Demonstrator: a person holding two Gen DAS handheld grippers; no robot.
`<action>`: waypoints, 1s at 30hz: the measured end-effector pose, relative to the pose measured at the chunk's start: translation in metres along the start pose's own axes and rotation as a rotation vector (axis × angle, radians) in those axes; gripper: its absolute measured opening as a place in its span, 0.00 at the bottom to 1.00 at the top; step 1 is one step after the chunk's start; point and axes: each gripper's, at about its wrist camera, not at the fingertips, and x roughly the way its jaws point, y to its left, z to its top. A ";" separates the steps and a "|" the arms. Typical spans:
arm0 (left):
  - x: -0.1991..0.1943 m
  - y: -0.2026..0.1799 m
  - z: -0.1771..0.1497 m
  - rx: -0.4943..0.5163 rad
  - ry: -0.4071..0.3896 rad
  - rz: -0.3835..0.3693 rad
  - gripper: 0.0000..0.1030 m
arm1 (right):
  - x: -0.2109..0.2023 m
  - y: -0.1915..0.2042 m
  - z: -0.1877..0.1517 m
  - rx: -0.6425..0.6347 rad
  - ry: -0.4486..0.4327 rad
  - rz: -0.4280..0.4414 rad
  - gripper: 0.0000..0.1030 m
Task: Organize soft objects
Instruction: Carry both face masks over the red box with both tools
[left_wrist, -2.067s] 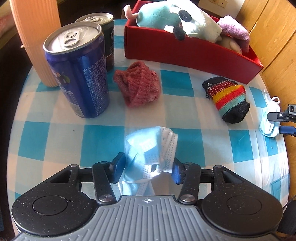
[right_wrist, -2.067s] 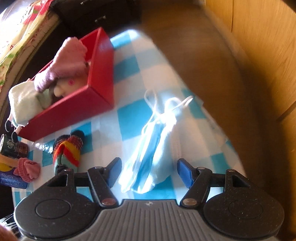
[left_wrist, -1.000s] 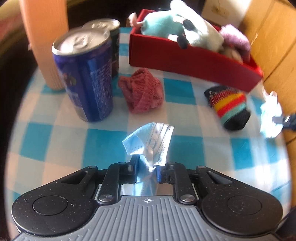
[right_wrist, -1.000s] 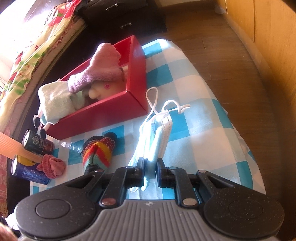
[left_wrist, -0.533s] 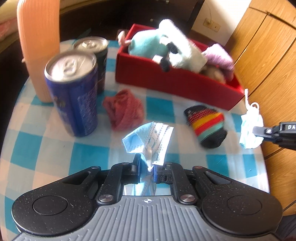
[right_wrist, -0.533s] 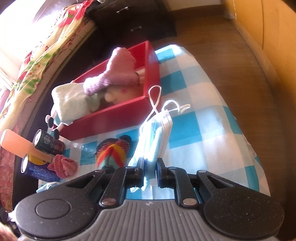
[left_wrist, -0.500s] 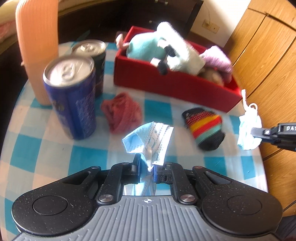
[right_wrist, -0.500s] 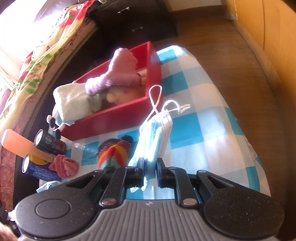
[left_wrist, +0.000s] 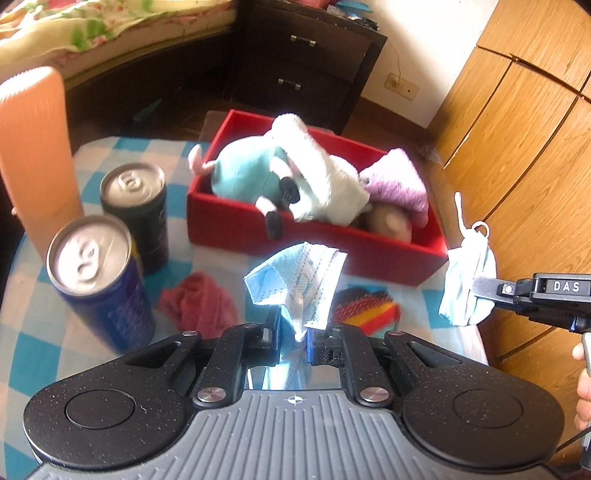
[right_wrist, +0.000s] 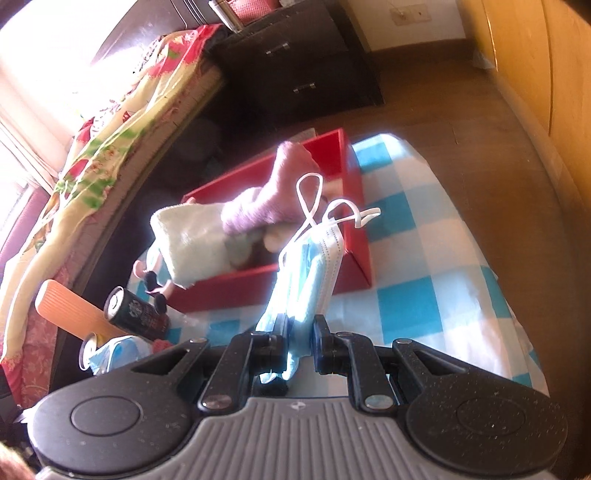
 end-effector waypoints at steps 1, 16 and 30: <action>0.000 -0.001 0.003 0.000 -0.004 -0.001 0.09 | 0.000 0.001 0.002 0.002 -0.004 0.003 0.00; 0.019 -0.021 0.041 0.025 -0.040 -0.017 0.10 | 0.010 0.017 0.035 -0.025 -0.054 0.008 0.00; 0.033 -0.033 0.082 0.042 -0.093 -0.028 0.10 | 0.033 0.022 0.072 -0.044 -0.079 -0.019 0.00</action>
